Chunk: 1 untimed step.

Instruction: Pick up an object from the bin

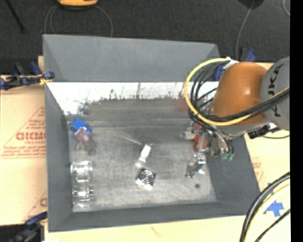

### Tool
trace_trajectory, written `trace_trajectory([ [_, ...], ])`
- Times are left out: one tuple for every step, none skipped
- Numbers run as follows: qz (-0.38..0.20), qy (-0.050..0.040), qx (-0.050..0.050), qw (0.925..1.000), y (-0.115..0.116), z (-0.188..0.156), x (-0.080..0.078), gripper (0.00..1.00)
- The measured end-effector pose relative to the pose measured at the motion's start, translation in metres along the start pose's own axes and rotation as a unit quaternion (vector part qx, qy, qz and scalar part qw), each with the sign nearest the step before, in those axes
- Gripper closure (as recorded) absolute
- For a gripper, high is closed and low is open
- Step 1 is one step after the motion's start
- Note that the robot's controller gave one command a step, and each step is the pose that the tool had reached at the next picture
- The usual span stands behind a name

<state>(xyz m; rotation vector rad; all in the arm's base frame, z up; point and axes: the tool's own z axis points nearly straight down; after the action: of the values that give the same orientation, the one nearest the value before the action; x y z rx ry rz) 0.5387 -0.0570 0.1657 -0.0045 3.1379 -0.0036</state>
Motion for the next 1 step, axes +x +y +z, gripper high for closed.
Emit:
trace_trajectory([
  [0.06, -0.0024, -0.001, 0.9982, 0.0602, 0.0922, -0.0125, 0.0],
])
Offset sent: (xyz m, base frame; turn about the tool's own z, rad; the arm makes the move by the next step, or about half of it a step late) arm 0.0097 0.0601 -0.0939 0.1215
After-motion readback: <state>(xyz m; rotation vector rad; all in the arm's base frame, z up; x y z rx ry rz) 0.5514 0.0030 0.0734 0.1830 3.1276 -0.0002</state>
